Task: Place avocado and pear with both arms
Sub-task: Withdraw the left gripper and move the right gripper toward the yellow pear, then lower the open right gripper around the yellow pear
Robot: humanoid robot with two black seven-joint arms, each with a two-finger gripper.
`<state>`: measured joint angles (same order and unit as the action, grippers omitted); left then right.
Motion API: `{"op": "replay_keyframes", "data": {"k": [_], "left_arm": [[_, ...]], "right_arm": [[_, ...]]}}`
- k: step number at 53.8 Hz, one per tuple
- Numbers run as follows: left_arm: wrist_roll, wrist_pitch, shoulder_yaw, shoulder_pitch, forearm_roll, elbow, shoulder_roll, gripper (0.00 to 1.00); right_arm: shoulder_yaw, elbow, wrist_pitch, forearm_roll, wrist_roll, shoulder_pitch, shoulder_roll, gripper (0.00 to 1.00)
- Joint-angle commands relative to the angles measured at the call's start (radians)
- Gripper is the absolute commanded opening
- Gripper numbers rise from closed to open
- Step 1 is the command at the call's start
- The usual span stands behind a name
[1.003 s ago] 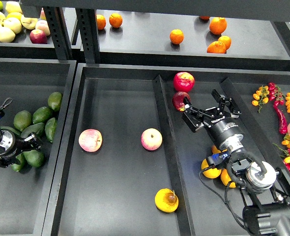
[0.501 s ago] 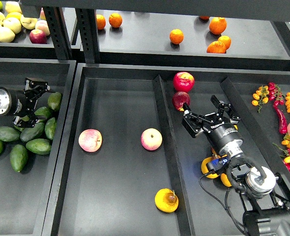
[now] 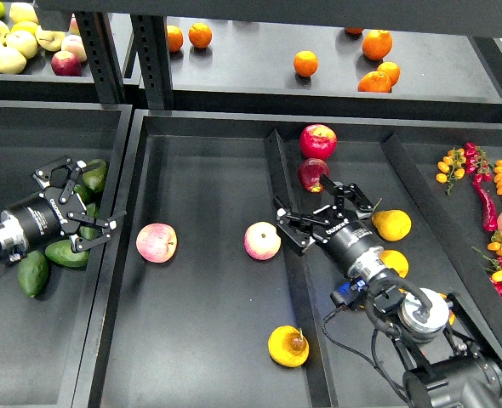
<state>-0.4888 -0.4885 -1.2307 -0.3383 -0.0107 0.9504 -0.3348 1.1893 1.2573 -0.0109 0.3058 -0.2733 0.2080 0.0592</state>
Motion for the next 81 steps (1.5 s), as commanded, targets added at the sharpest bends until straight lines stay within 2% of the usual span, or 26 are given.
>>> {"op": "replay_keyframes", "data": {"k": [1,11,13,14,25,34,42,58,81], "left_arm": [[0.000,0.000,-0.121,0.148,0.000,0.089,0.100,0.99],[0.000,0.000,-0.168,0.286,0.000,0.214,0.180,0.99],[0.000,0.000,-0.176,0.315,0.000,0.257,0.217,0.99],[0.000,0.000,-0.177,0.320,-0.002,0.261,0.223,0.99],[0.000,0.000,-0.222,0.395,0.000,0.353,0.332,0.99],[0.000,0.000,-0.315,0.409,0.000,0.364,0.335,0.99],[0.000,0.000,-0.352,0.427,0.000,0.367,0.335,0.99],[0.000,0.000,-0.378,0.459,0.006,0.370,0.335,0.99],[0.000,0.000,-0.377,0.487,0.057,0.369,0.335,0.99]], "right_arm": [[-0.088,0.001,0.003,-0.001,-0.050,0.057,0.116,1.00],[-0.244,0.005,0.012,-0.001,-0.147,0.171,0.220,1.00],[-0.302,0.008,0.017,-0.001,-0.213,0.232,0.266,1.00],[-0.310,0.008,0.017,-0.001,-0.215,0.240,0.272,1.00],[-0.514,0.013,0.058,-0.043,-0.215,0.433,0.396,1.00],[-0.649,0.010,0.074,-0.065,-0.215,0.533,0.424,1.00],[-0.704,0.008,0.080,-0.134,-0.215,0.542,0.427,1.00],[-0.823,-0.078,0.176,-0.209,-0.215,0.539,0.393,1.00],[-0.979,-0.153,0.170,-0.289,-0.215,0.534,0.327,0.99]]}}
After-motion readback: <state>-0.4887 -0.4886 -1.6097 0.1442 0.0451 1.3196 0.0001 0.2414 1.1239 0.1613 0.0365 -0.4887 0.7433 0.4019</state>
